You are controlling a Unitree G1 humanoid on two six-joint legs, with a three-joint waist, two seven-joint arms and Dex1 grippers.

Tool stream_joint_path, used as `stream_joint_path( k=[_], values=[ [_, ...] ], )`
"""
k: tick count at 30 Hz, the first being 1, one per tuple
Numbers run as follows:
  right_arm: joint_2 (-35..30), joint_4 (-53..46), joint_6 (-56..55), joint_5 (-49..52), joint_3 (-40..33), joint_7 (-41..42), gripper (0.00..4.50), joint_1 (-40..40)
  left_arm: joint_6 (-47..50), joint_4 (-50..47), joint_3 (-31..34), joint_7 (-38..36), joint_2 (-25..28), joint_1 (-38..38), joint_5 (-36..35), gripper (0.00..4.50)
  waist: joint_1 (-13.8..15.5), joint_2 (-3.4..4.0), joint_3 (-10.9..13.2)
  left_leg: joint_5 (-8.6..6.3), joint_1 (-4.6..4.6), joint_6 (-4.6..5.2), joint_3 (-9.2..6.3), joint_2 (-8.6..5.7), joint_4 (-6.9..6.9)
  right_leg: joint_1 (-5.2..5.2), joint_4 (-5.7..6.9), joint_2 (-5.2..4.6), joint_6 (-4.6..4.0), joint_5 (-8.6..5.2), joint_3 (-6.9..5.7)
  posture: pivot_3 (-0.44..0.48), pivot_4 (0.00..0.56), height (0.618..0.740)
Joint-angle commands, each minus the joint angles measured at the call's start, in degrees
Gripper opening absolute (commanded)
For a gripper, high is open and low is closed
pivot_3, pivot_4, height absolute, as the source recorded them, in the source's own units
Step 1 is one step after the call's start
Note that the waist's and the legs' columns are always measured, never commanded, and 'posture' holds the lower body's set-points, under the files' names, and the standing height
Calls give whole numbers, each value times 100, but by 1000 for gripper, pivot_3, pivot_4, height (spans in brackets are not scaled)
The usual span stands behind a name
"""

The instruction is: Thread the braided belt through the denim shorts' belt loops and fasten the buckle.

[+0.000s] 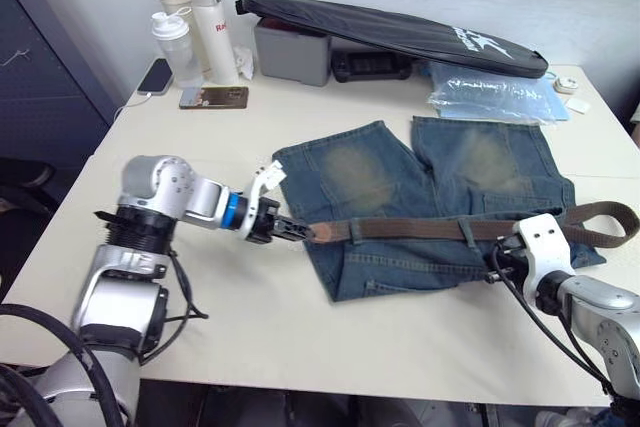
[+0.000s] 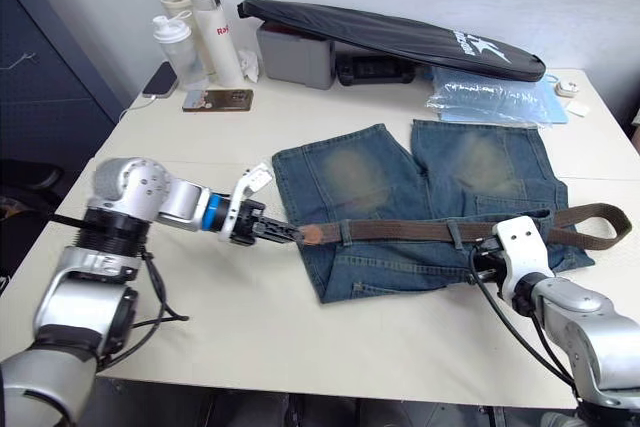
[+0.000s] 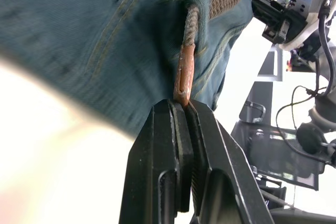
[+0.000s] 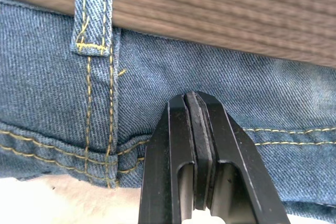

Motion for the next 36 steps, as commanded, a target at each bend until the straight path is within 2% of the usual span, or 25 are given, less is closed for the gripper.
stream_joint_path(
  k=[1, 4, 12, 18, 22, 27, 33, 36],
  values=[
    [-102, 302, 28, -198, 115, 94, 0, 138, -329, -162, -166, -670, 691, 246, 209, 40, -3, 3, -5, 0, 2, 0, 0, -1, -1, 2, 0, -1, 0, 0, 0, 0, 150, 740],
    [-172, 421, -53, -220, 203, 252, 0, 107, -541, -216, -274, -1118, 1254, 508, 347, 40, -8, -9, -8, -1, 3, 0, 0, 0, -6, 2, -4, -2, -1, 0, 1, 0, 150, 740],
    [-291, 692, -215, -379, 407, 562, 0, -34, -868, 57, 46, -1501, 2130, 869, 795, 40, -19, -48, -26, -30, 2, 42, -3, -2, -19, 1, -16, -22, -10, 0, -6, 0, 150, 740],
    [-383, 871, -280, -458, 662, 761, 0, -400, -1020, -219, 24, -1848, 2840, 1802, 989, 40, -143, -54, -42, -32, 7, 46, -5, 0, -50, -6, -16, -24, -25, -5, -12, 0, 150, 740],
    [-362, 890, -161, -496, 811, 793, 0, -679, -1104, 181, 279, -1871, 2965, 1992, 1112, 40, -167, -81, -60, -31, 9, 48, -14, 2, -52, -8, -15, -35, -44, -8, -31, 0, 150, 740],
    [-394, 874, -38, -509, 882, 853, 0, -863, -1231, 798, 442, -1728, 3014, 1939, 1444, 40, -197, -76, -63, -29, 15, 51, -6, 1, -65, -21, -11, -100, -67, -8, -144, 0, 150, 740],
    [-427, 706, 172, -471, 830, 889, 0, -933, -1630, 1652, 431, -1765, 3087, 1757, 1926, 40, -217, -71, -68, -29, 9, 50, -6, 1, -71, -38, 0, -107, -76, -11, -156, 0, 150, 740],
    [-420, 598, 291, -450, 810, 881, 0, -965, -1876, 2280, 595, -1490, 2914, 1577, 2173, 40, -215, -63, -74, -29, 3, 49, -5, 0, -76, -73, 6, -111, -83, -14, -159, 0, 150, 740]
  ],
)
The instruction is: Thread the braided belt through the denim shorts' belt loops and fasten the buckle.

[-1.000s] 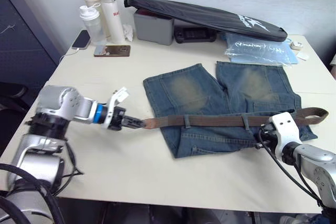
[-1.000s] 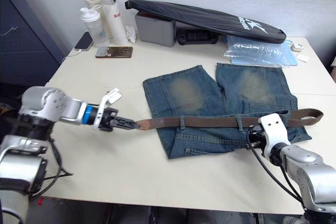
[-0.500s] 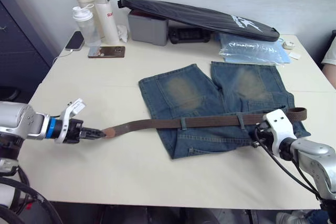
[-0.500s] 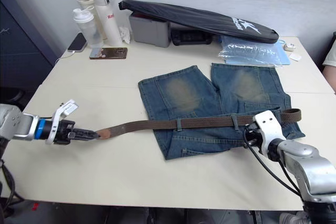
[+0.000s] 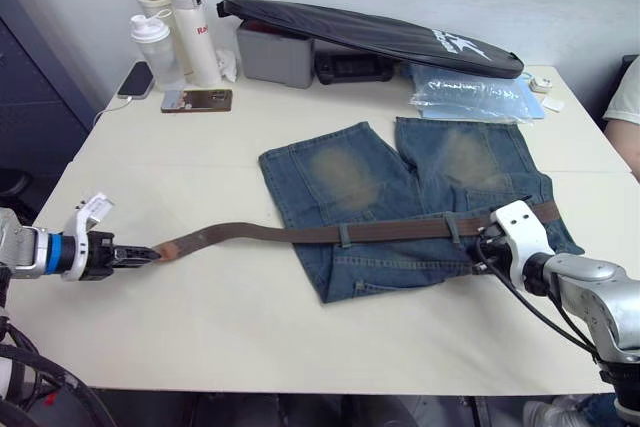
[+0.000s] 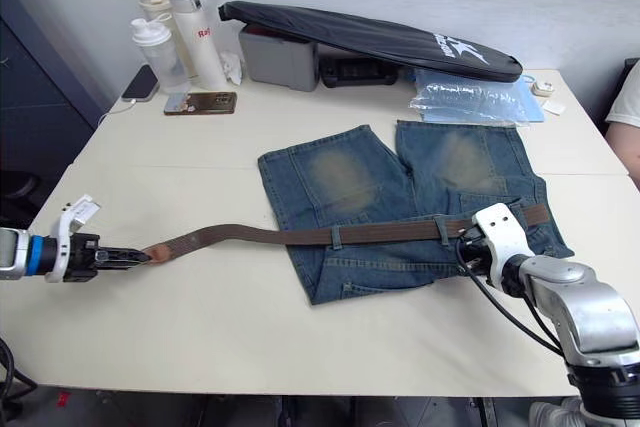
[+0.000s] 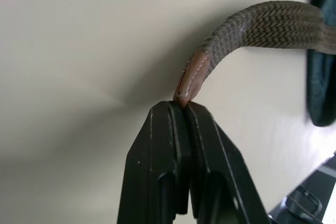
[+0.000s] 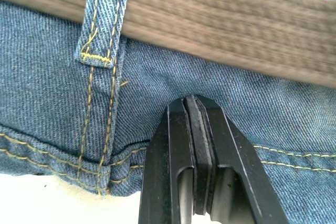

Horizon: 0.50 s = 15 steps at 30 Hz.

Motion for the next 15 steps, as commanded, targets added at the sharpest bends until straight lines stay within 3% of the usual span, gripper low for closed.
stream_joint_path(
  k=[1, 5, 11, 15],
  values=[
    [-74, -76, 225, -23, 13, 1, 0, 26, -233, 622, 202, 355, -25, -173, 455, 40, 9, 0, -1, 1, -5, 0, 0, 0, -1, -10, 6, 0, 0, 0, -1, 0, 150, 740],
    [-65, -172, 342, -8, -15, 1, 0, -2, -420, 955, 333, 469, -177, -353, 637, 40, 32, 6, -4, 1, -5, 0, 1, 0, -2, -26, 36, -1, -8, -4, -5, 0, 150, 740],
    [-52, -252, 478, 24, -67, 22, 0, -101, -324, 468, 339, 190, -346, -404, 625, 40, 67, 10, -6, 3, -3, -2, 1, 0, -1, -27, 49, -1, -13, -7, -7, 0, 150, 740],
    [-52, -361, 579, 94, -118, 76, 0, -162, -705, 691, 500, 461, -377, -611, 879, 1514, 73, 8, -4, 3, -8, -2, 1, 0, -1, -27, 48, -2, -13, -7, -7, 0, 150, 740]
  ],
)
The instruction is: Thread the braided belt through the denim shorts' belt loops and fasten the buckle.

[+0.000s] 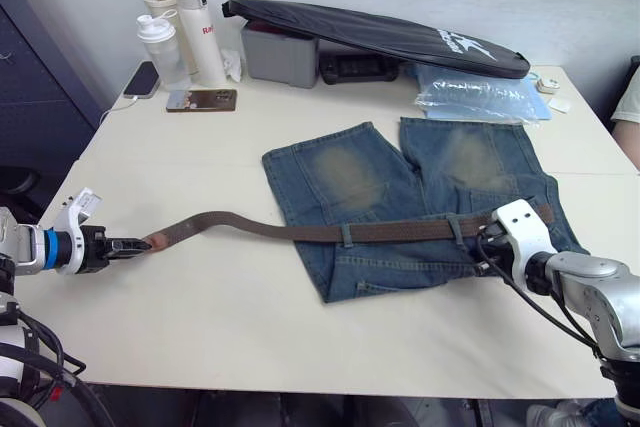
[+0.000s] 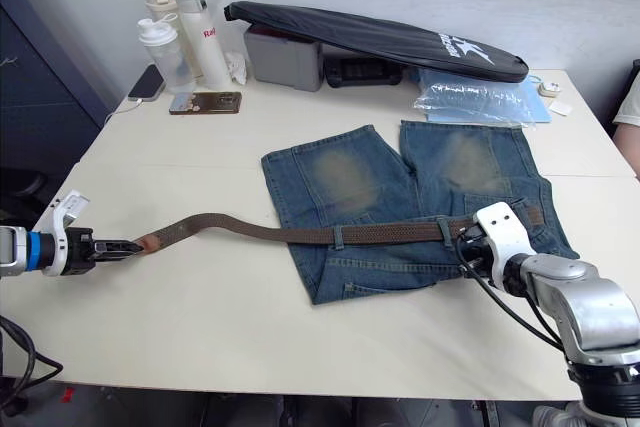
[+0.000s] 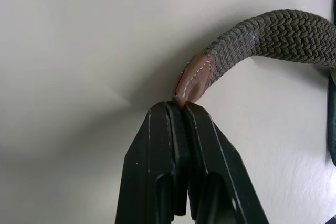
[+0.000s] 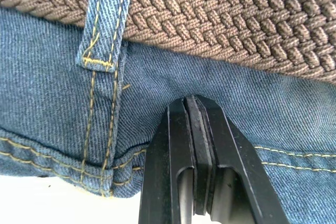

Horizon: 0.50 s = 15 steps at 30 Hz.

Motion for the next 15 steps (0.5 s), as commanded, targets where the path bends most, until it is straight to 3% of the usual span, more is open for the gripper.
stream_joint_path(
  k=[1, 3, 6, 12, 15],
  values=[
    [-48, -214, 110, 116, -79, 96, 0, -58, -554, 163, 340, 387, -10, -283, 258, 2016, 2, 0, 0, 0, -3, 0, 0, 0, 0, 0, 1, 0, 0, 0, -1, 0, 150, 740],
    [-48, -266, 168, 168, -130, 125, 0, -110, -1185, 598, 838, 757, -95, -609, 206, 2943, 3, -4, 4, 1, -7, 1, 0, 0, 0, 2, 4, 1, 0, 0, -2, 0, 150, 740],
    [-68, -346, 244, 219, -154, 166, 0, -190, -1672, 681, 1092, 735, -226, -829, 193, 4290, -2, -5, 6, 5, -21, 3, 3, 2, 0, -4, 10, 2, 6, 3, -20, 0, 150, 740],
    [-24, -477, 401, 318, -201, 148, 0, -335, -1853, 293, 1060, 452, -496, -918, 234, 4425, 4, -1, 14, 4, -20, -1, 8, 1, 2, -1, 15, 3, 11, 5, -25, 0, 150, 740],
    [-22, -663, 491, 516, -299, 272, 0, -354, -1571, -672, 763, -240, -590, -774, 7, 4425, 0, -1, 14, 7, -20, -4, 8, 2, 3, 0, 15, 5, 12, 5, -24, 0, 150, 740]
  ],
)
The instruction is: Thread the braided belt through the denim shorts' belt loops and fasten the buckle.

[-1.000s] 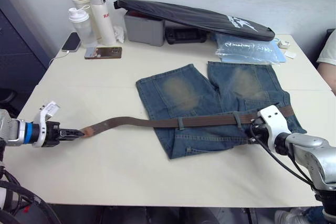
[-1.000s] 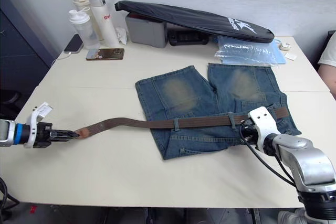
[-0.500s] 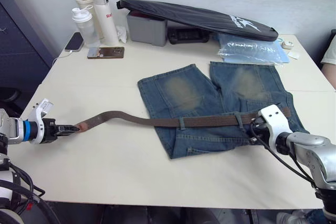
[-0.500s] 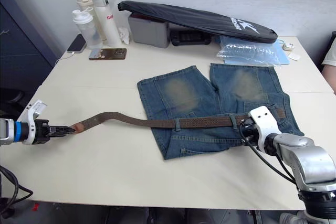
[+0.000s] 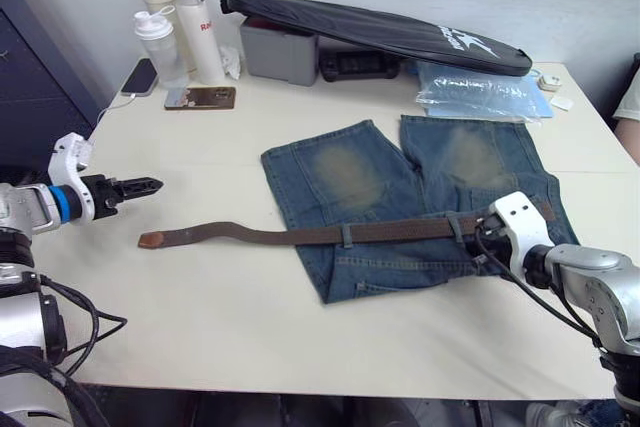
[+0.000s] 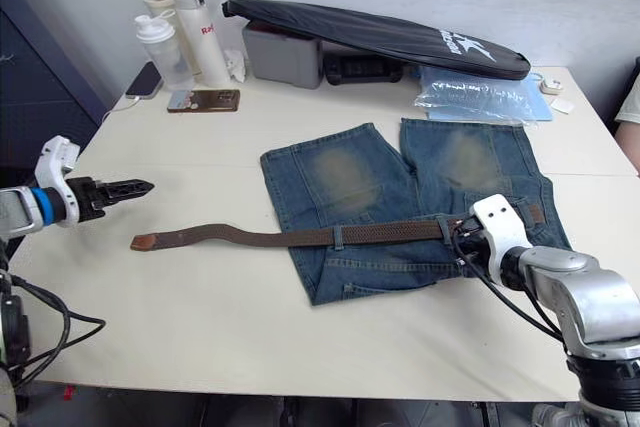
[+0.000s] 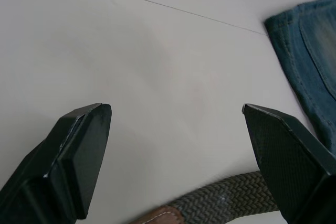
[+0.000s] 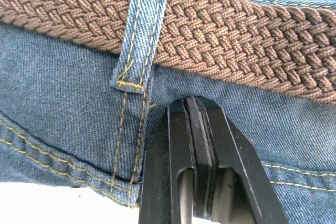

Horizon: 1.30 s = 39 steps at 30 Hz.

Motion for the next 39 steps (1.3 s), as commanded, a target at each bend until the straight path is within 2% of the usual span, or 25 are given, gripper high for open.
stream_joint_path(
  k=[1, 5, 7, 8, 11, 15, 18, 21, 22, 23, 26, 28, 30, 33, 39],
  values=[
    [-45, -482, 95, 355, -264, 238, 0, -105, 204, -1494, -278, -834, -42, 97, -282, 4425, 1, 1, 0, 2, 0, -3, 0, 0, 0, 0, 1, 0, 0, 0, 0, 0, 150, 740],
    [-477, -934, 168, 690, -425, 724, 0, 48, -194, -3289, -328, -1236, -518, 488, -667, 4425, 53, 26, 10, 3, -1, -6, 0, -2, 1, 9, 2, 0, 6, 3, 1, 0, 150, 740],
    [-729, -1104, 256, 897, -723, 935, 0, 111, -375, -4345, -576, -1607, -626, 836, -836, 4425, 73, 29, 11, 11, -2, -19, 3, -2, 2, 14, -2, 4, 11, 6, 3, 0, 150, 740],
    [-836, -1156, 326, 996, -882, 1006, 0, 131, -397, -4695, -716, -1721, -642, 941, -866, 4425, 73, 33, 11, 28, -3, -45, 5, 0, 4, 14, -10, 8, 14, 7, 8, 0, 150, 740],
    [-1206, -1291, 452, 1284, -1431, 1331, 0, 284, -133, -5202, -983, -1854, -866, 854, -1109, 4425, 77, 34, 15, 32, -1, -44, 30, 3, 4, 15, -17, 20, 20, 8, 40, 0, 150, 740],
    [-1683, -1445, 567, 1645, -2318, 1839, 1196, 569, 172, -5168, -1507, -1903, -1396, 353, -1164, 4500, 172, 43, 28, 34, -3, -27, 39, -2, 19, 19, -37, 23, 38, 13, 57, 0, 150, 740],
    [-1824, -1555, 662, 1815, -2667, 1983, 2510, 751, 571, -4895, -1772, -1453, -1960, -30, -1056, 4500, 173, 42, 28, 32, 0, -19, 36, -2, 23, 41, -65, 25, 55, 22, 61, 0, 150, 740],
    [-1818, -1771, 780, 1935, -2914, 1957, 3836, 962, 542, -4442, -2295, -759, -2567, -310, -446, 4500, 165, 38, 36, 8, -1, 21, 38, -3, 34, 56, -92, 22, 71, 31, 65, 0, 150, 740],
    [-1791, -1861, 840, 1984, -3005, 1927, 4235, 1027, 524, -4266, -2379, -489, -2818, -383, -294, 4500, 165, 43, 43, 8, -3, 17, 40, -4, 42, 57, -95, 21, 74, 32, 67, 0, 150, 740],
    [-1770, -1920, 883, 2026, -3060, 1895, 4440, 1061, 523, -4156, -2403, -334, -2970, -423, -214, 4500, 165, 50, 46, 7, -6, 13, 42, -5, 52, 57, -95, 21, 75, 32, 70, 0, 150, 740],
    [-1690, -2191, 1133, 2248, -3323, 1852, 4440, 1216, -42, -4303, -2988, -553, -3069, -313, 162, 4500, 154, 53, 52, 6, -12, 8, 45, -3, 55, 48, -93, 30, 77, 33, 81, 0, 150, 740],
    [-1693, -2380, 1323, 2404, -3568, 1915, 4440, 1400, -388, -4559, -3170, -872, -3054, -203, 157, 4500, 162, 55, 51, 8, -13, 1, 44, 1, 55, 43, -89, 39, 77, 33, 86, 0, 150, 740],
    [-1745, -2489, 1439, 2417, -3825, 1951, 4440, 1639, -1331, -4713, -3563, -1125, -2870, -41, 613, 4500, 170, 55, 52, 9, -12, -5, 44, 5, 56, 43, -87, 48, 77, 33, 92, 0, 150, 740],
    [-1787, -2534, 1427, 2283, -4066, 1925, 4440, 1951, -2189, -4689, -3926, -1501, -2714, 210, 992, 4500, 164, 56, 52, 9, -5, -10, 49, 6, 56, 48, -91, 54, 76, 33, 107, 0, 150, 740],
    [-1754, -2634, 1299, 2263, -4136, 1783, 4440, 2117, -3116, -4071, -4333, -1451, -2964, 338, 1750, 4500, 174, 56, 52, -2, -2, 8, 49, 5, 68, 61, -102, 52, 77, 34, 115, 0, 150, 740]
  ],
)
